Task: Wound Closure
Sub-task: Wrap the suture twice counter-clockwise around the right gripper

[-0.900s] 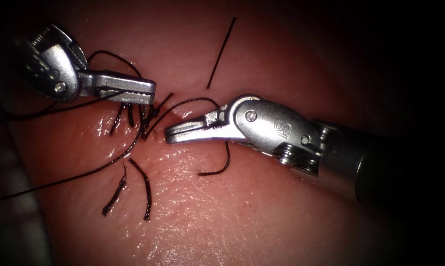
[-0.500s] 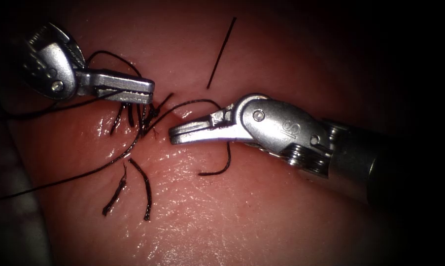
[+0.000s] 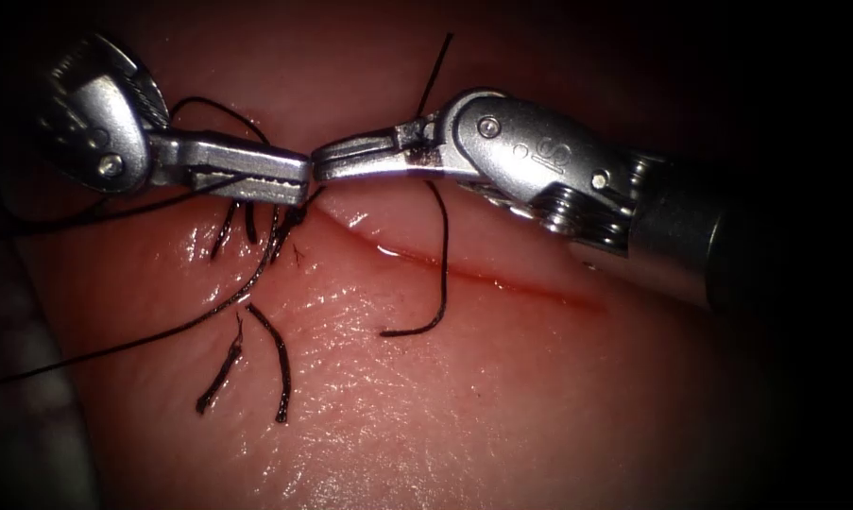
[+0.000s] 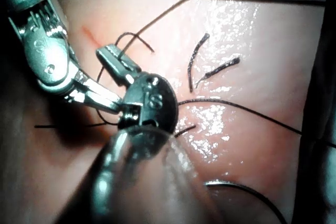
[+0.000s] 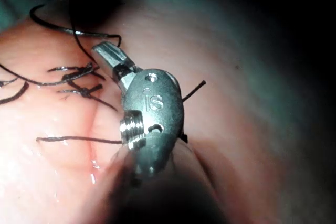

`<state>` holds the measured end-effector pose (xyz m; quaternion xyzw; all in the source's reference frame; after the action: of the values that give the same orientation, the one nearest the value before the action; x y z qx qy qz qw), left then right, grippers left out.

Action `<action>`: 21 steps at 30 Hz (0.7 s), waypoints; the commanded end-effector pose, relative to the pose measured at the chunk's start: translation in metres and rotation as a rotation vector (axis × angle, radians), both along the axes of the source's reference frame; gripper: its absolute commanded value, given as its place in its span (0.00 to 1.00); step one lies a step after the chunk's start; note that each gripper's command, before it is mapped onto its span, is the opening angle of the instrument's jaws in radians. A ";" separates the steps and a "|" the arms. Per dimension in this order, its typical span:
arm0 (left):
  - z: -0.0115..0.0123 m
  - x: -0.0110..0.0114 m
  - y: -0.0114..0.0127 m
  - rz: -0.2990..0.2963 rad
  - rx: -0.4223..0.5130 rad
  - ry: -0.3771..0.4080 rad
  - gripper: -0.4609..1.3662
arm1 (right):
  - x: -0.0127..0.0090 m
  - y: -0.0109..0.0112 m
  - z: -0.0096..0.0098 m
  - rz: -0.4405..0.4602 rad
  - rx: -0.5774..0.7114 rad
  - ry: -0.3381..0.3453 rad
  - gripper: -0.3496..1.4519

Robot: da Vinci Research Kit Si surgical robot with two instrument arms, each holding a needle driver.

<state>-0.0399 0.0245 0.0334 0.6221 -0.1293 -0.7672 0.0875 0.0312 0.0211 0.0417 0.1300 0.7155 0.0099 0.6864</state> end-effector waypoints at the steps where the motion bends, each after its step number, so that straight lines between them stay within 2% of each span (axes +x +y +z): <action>1: -0.0002 -0.0002 0.0003 0.010 0.001 -0.005 0.06 | 0.0005 0.0003 0.0003 0.011 -0.001 -0.004 0.00; 10: -0.0018 -0.0004 0.0026 0.009 0.015 -0.046 0.06 | 0.0020 0.0011 0.0013 0.036 0.002 0.011 0.00; 21: -0.0014 -0.0008 0.0031 0.019 0.024 -0.061 0.06 | 0.0033 0.0011 0.0010 0.012 0.002 0.047 0.00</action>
<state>-0.0409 0.0277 0.0320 0.6491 -0.1178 -0.7469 0.0825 0.0347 0.0222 0.0426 0.1276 0.7337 0.0098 0.6673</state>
